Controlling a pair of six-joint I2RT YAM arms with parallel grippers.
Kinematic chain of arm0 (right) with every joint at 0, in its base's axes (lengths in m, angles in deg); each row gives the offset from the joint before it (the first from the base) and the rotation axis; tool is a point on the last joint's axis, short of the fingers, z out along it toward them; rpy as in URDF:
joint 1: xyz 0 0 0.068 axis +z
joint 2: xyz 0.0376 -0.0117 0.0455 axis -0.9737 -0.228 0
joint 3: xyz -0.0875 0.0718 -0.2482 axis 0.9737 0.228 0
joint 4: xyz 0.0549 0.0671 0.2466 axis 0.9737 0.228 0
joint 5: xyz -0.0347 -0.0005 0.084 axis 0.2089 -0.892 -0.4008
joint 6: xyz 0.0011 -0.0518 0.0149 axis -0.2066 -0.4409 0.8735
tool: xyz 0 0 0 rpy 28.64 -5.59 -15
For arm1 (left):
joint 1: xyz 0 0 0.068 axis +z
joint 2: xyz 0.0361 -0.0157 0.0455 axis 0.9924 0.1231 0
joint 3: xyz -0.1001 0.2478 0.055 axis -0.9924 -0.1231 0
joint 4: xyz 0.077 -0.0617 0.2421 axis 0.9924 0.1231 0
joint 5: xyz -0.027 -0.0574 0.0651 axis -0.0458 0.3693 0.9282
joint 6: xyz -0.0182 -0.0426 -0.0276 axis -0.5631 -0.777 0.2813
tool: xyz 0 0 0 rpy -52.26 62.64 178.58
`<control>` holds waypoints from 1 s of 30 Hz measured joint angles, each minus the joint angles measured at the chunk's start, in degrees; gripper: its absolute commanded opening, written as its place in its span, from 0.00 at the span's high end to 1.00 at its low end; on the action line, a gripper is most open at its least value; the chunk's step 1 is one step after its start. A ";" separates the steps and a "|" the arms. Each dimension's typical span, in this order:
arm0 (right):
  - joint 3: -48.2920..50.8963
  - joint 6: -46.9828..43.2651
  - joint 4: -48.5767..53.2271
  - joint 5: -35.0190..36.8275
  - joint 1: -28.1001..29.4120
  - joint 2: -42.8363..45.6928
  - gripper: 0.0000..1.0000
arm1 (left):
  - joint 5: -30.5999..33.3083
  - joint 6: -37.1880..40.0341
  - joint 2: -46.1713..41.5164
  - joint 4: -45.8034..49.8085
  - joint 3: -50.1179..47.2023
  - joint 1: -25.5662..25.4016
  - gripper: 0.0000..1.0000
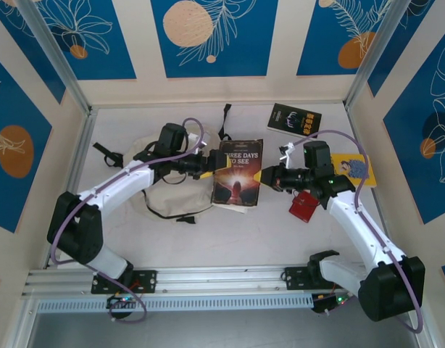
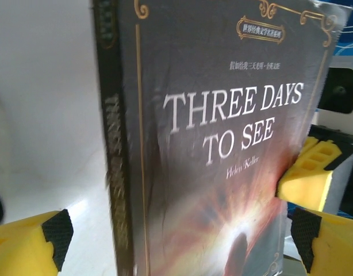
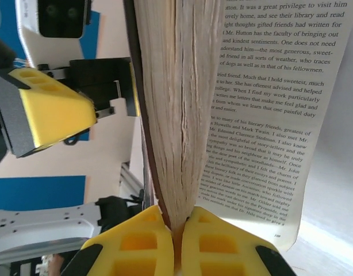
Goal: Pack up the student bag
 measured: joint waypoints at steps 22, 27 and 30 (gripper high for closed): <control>-2.08 1.68 1.29 1.57 -2.10 -4.94 0.24 | -0.72 -3.87 -2.29 -3.52 -1.75 3.39 0.98; -0.39 7.34 -2.08 3.58 -2.21 -5.01 0.16 | 5.57 -5.64 -4.07 -2.60 -2.03 5.92 0.98; 1.86 13.09 -6.62 4.66 -0.33 -5.05 0.14 | 10.23 -8.39 -4.83 -3.21 -2.12 6.21 0.98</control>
